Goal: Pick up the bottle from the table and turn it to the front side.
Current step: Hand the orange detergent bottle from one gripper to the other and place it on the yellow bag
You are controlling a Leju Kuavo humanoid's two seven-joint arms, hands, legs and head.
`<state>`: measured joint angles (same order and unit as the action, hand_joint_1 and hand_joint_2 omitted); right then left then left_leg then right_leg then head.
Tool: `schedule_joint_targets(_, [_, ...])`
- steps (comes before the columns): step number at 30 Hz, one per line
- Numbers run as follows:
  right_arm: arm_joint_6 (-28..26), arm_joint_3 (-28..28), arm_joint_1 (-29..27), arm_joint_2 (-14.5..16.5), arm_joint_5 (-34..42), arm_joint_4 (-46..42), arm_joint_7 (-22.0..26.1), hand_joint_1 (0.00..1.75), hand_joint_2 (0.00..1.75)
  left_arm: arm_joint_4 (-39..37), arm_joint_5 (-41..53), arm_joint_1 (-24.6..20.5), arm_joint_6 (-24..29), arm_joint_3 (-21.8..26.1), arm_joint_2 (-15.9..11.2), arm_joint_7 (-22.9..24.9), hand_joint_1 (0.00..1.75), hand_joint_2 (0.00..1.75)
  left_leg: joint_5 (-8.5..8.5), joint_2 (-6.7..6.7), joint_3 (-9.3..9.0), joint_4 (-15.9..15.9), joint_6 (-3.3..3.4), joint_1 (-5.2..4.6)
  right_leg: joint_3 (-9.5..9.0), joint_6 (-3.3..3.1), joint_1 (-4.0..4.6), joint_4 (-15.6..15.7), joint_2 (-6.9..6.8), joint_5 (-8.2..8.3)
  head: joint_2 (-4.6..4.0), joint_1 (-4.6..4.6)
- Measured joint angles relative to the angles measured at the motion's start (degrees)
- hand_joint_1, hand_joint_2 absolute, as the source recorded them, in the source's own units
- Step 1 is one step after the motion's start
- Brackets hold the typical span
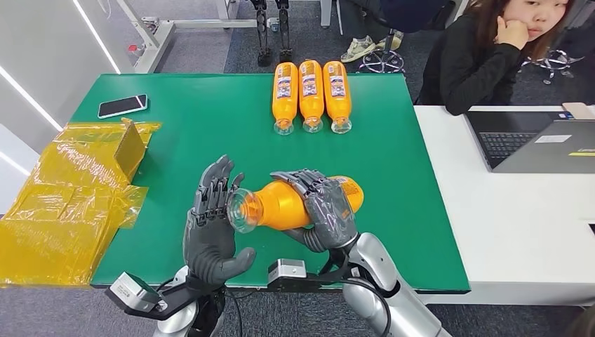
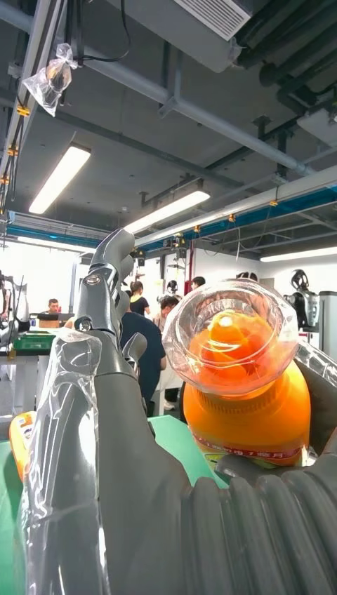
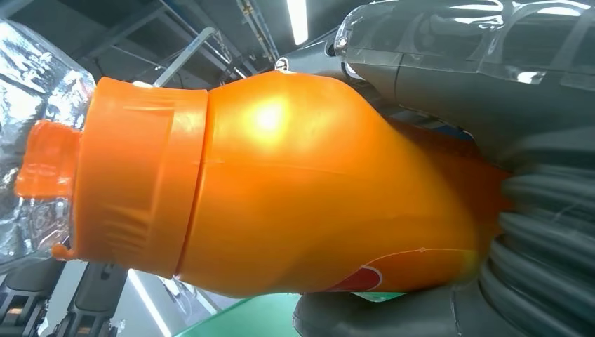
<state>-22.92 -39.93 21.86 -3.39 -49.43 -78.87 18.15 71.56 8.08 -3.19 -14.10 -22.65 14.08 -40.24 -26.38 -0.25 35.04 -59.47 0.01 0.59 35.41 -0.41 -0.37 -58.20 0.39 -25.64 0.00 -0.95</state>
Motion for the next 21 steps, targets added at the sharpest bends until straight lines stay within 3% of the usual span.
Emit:
schedule_joint_targets(8, [0.81, -1.22, -0.51, 1.61, 2.17, 2.14, 2.42, 1.75, 1.75, 0.0, -0.03, -0.03, 0.44, -0.01, 0.0, 0.0, 0.0, 1.75, 0.0, 0.0, 0.0, 0.02, 0.0, 0.01, 0.0, 0.0, 0.0, -0.01, 0.0, 0.0, 0.0, 0.0])
schedule_joint_targets(21, [5.02, -2.73, -0.47, 7.47, 1.87, 5.19, 1.97, 1.75, 1.75, -0.95, 0.16, -0.48, 0.46, 0.71, 0.04, -0.02, 0.0, 1.75, 0.0, 0.02, 0.0, 0.03, 0.0, 0.0, 0.01, -0.02, 0.0, -0.02, 0.04, -0.01, 0.0, -0.01])
